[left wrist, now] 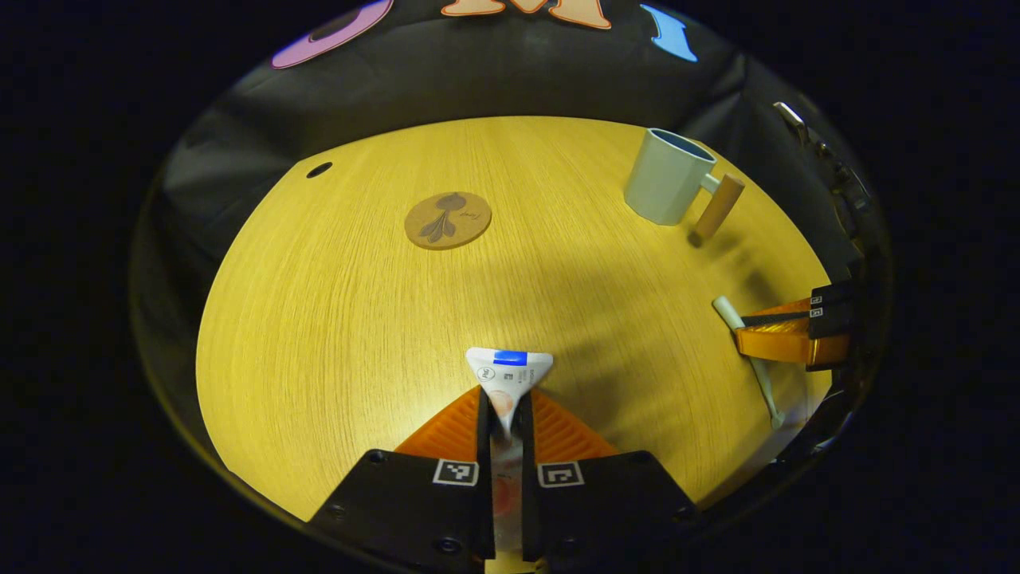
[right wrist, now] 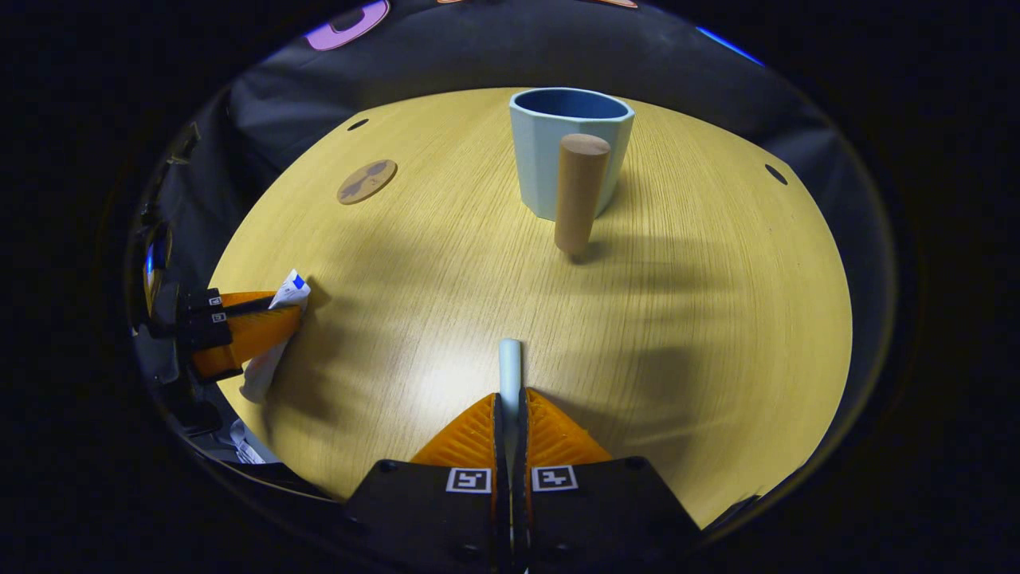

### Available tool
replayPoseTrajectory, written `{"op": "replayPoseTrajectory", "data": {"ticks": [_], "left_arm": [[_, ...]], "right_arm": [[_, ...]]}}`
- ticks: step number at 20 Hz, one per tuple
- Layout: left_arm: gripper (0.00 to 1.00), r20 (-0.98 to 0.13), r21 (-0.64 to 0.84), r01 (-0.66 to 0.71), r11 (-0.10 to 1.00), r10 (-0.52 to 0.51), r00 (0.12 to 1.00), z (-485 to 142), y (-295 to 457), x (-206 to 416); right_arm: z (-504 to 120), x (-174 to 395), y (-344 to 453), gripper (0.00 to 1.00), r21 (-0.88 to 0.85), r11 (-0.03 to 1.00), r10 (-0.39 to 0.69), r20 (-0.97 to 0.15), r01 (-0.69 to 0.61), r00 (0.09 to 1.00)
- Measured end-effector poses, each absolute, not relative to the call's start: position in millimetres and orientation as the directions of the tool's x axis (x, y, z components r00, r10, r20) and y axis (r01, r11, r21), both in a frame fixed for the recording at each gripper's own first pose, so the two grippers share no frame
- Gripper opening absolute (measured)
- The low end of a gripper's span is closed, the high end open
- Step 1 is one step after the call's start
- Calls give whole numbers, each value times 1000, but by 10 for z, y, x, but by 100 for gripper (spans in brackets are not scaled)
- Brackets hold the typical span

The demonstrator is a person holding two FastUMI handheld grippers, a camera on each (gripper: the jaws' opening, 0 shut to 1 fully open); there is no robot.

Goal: Put the toothbrush and toothpaste on the desktop into the cup, then pick up the cup and place it on the coaster on the desktop.

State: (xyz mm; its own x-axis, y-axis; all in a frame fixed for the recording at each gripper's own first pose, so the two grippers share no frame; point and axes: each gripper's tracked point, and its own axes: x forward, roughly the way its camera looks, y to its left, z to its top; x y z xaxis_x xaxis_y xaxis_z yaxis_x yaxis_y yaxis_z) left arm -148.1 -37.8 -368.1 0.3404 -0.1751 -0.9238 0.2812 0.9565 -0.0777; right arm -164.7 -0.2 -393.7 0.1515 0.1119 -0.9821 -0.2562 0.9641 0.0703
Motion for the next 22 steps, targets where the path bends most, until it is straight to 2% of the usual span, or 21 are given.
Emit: {"op": "replayPoseTrajectory", "data": {"ticks": [4, 8, 11, 20, 22], "left_arm": [[1, -923, -66, 275, 959, -163, 348, -3667, -392, -1472], [0, -925, -124, 248, 961, -202, 322, -3633, -485, -1523], [0, -921, -124, 251, 960, -205, 330, -3583, -481, -1501], [0, -921, -111, 268, 957, -200, 333, -3484, -471, -1467], [0, -929, -127, 276, 953, -211, 304, -3487, -489, -1489]], "right_arm": [[-3928, -1639, 0, 4, 69, 963, 115, -980, -261, 163], [-3927, -1632, 11, 3, 88, 967, 132, -976, -239, 173], [-3908, -1646, 84, 4, 148, 970, 183, -967, -193, 179], [-3526, -1369, 269, 4, 246, 953, 295, -889, -179, 349], [-3343, -1280, 354, 4, 270, 944, 326, -856, -191, 402]]}}
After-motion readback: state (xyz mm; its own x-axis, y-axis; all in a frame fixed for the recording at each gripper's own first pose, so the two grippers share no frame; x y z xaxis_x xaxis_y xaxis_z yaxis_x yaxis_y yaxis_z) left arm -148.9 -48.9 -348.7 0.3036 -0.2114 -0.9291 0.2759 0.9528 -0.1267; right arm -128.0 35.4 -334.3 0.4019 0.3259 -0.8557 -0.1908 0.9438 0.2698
